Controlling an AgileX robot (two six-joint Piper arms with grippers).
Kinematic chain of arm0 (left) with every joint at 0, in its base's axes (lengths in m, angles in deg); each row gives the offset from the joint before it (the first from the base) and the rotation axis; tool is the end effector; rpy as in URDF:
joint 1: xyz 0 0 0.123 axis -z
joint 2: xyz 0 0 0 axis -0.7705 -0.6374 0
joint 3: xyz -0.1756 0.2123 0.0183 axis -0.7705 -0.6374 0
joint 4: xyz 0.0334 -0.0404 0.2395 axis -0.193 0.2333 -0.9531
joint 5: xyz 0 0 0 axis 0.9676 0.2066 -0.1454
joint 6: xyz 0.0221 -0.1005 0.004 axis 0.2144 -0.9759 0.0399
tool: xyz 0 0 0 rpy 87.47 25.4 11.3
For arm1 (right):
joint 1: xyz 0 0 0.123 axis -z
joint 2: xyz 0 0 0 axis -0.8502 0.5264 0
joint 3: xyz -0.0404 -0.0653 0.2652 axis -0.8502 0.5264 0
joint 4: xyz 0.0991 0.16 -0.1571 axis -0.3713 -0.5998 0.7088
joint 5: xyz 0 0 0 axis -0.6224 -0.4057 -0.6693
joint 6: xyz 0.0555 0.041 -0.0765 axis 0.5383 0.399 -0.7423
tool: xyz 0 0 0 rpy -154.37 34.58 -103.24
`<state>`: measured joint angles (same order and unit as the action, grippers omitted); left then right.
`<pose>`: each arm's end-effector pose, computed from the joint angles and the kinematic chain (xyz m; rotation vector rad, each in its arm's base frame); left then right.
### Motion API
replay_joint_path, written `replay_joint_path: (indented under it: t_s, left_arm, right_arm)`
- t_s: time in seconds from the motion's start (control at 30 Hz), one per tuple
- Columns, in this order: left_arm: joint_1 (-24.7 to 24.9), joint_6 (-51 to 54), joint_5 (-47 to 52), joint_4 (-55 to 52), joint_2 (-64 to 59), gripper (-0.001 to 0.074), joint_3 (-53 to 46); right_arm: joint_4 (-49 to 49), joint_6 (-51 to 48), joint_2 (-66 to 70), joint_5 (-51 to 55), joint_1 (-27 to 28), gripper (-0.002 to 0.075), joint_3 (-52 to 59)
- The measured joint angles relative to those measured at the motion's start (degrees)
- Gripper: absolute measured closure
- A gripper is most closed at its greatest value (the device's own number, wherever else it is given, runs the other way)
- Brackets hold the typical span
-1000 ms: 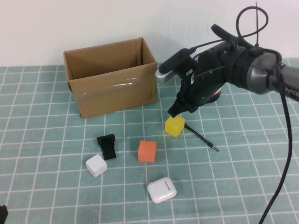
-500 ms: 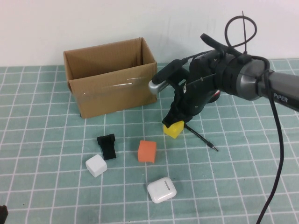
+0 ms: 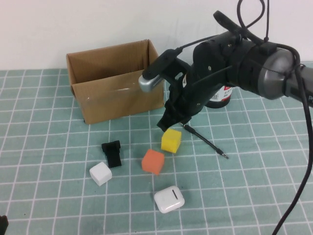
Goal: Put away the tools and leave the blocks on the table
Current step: Pick up the long Screwdriver from the table
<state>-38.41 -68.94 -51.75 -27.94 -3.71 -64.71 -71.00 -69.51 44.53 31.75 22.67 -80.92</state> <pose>0.0654 -0.0143 0.1692 0.2504 1.8416 -0.1096 0.3535 0.2518 0.2660 -1.0770 2.3082 0.1338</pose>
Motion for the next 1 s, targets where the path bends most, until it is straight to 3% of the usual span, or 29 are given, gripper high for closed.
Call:
replay_joint_path:
  t_s: [0.17, 0.4, 1.0]
  left_arm:
    - [0.0, 0.0, 0.0, 0.0, 0.0, 0.0739, 0.0]
    - [0.0, 0.0, 0.0, 0.0, 0.0, 0.0739, 0.0]
    - [0.0, 0.0, 0.0, 0.0, 0.0, 0.0739, 0.0]
  right_arm:
    - [1.3, 0.1, 2.0, 0.1, 1.9, 0.0619, 0.0]
    - [0.7, -2.4, 5.7, 1.6, 4.1, 0.0448, 0.0]
    - [-0.1, -6.9, 8.0, -4.7, 5.1, 0.0442, -0.1]
